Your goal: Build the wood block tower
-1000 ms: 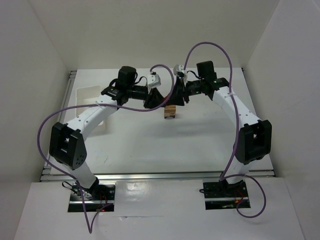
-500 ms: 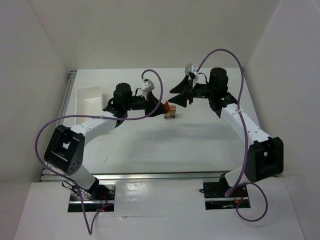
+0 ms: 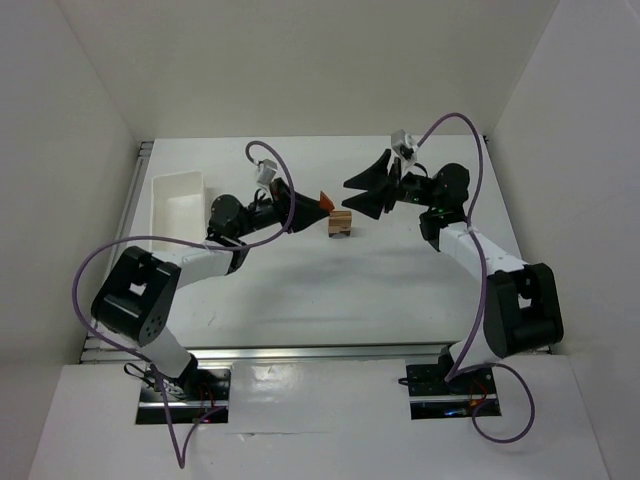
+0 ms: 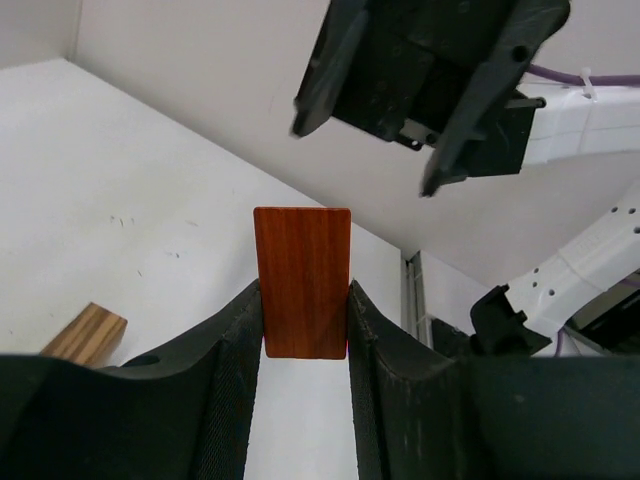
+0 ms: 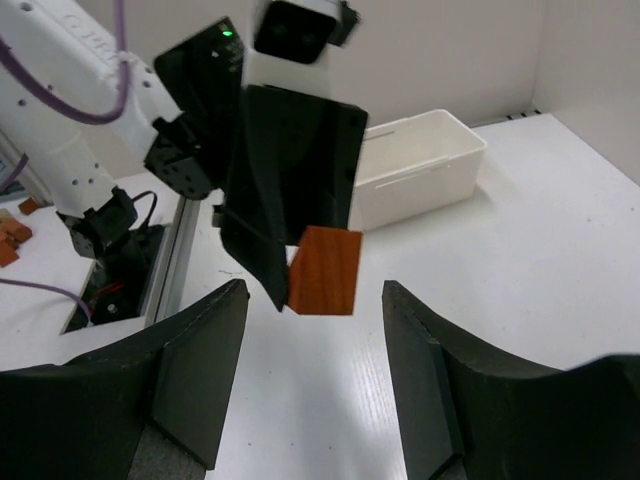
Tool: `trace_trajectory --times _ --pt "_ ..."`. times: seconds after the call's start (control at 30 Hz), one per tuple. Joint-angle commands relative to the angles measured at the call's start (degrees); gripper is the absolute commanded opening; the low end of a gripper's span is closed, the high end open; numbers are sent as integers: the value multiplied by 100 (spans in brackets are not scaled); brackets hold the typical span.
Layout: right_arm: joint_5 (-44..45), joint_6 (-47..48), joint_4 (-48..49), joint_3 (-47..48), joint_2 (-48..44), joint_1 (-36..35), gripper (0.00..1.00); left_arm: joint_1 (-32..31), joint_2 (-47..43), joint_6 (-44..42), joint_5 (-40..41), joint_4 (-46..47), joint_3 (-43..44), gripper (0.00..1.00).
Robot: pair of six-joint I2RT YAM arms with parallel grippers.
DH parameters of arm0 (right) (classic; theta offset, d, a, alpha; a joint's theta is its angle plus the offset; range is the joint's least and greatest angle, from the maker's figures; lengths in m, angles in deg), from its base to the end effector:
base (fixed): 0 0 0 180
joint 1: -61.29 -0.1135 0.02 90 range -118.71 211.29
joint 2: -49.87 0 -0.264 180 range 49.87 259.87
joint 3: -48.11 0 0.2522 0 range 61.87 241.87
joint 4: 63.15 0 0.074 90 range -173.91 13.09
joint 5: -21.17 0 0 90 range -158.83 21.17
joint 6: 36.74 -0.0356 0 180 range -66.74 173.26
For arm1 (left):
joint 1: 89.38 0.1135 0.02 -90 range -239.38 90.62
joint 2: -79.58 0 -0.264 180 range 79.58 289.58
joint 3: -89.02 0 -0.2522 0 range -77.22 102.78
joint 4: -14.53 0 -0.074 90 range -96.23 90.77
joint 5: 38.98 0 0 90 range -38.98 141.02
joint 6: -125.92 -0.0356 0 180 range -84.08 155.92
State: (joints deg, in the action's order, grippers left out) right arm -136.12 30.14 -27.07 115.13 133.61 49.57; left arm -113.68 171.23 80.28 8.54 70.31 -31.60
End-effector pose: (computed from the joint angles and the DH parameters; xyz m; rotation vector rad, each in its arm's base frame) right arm 0.3023 0.0962 0.3325 -0.9507 1.2387 1.2036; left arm 0.2934 -0.1589 0.2827 0.4994 1.3262 -1.4400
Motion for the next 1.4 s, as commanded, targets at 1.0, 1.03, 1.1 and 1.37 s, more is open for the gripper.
trace_trajectory --times 1.0,1.03,1.1,1.37 --pt "-206 -2356 746 1099 1548 -225 77 30 10 -156 -130 1396 324 0" --pt "-267 -2434 877 1099 1548 -225 77 30 10 -156 -129 1396 324 0" --pt "-346 -2505 983 1099 1610 -278 77 30 62 -156 -129 1396 324 0" --pt "-645 -2567 1502 941 1557 -330 68 30 177 -41 -68 1449 430 0"
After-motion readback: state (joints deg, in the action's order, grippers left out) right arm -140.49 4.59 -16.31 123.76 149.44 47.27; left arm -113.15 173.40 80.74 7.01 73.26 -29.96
